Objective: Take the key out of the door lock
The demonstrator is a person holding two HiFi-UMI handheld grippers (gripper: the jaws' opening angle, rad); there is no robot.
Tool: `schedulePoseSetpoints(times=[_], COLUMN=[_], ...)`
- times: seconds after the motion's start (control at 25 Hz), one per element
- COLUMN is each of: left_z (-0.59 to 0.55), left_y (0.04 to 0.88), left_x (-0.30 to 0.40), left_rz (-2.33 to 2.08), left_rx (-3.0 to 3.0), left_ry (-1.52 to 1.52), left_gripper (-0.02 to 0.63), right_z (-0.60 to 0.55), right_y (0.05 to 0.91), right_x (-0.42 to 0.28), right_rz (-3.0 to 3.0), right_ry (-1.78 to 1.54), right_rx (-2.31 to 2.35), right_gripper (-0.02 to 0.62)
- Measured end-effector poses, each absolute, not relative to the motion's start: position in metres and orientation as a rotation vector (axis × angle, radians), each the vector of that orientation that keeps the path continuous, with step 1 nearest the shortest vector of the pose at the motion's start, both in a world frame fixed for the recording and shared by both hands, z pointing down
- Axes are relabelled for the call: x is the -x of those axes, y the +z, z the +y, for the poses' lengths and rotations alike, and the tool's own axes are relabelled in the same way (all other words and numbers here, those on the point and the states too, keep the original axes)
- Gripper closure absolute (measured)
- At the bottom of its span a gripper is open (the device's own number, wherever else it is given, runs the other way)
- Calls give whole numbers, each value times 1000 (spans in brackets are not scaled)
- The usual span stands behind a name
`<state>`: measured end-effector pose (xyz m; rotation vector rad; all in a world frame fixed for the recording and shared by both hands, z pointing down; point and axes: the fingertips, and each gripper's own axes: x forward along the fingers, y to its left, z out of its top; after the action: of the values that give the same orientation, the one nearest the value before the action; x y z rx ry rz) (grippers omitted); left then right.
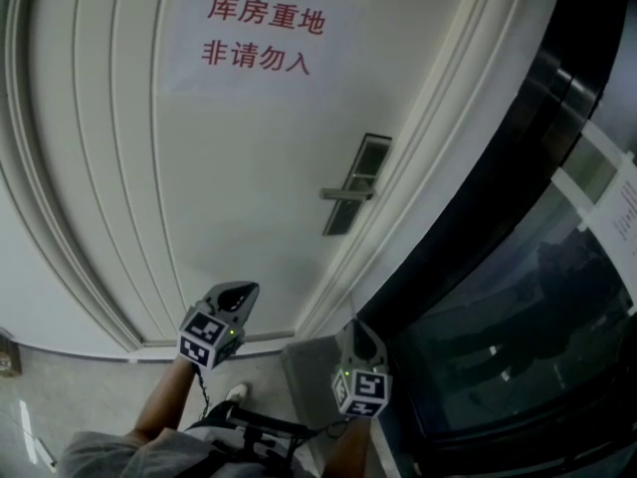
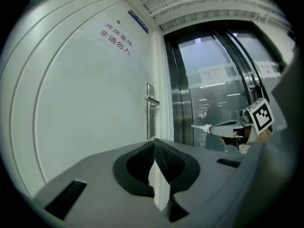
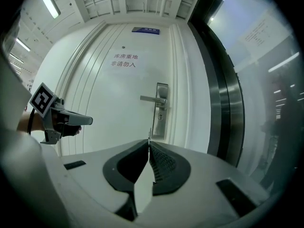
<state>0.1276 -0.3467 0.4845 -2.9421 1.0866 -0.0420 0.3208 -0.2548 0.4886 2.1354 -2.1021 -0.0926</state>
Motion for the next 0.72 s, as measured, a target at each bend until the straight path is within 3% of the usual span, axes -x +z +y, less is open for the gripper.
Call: schedulePoseSetpoints(times=[0.72], left_z=[-348], left_y=[484], left_x=[-115], left_rz=[1088], left_rx=[2944], left_ry=[-35], left_gripper=[601], right_z=[-256], right_y=[486], right_x=[-301], right_rz=[-2128], right_ry=[-105], right_rx=[-2100], right_gripper=[577])
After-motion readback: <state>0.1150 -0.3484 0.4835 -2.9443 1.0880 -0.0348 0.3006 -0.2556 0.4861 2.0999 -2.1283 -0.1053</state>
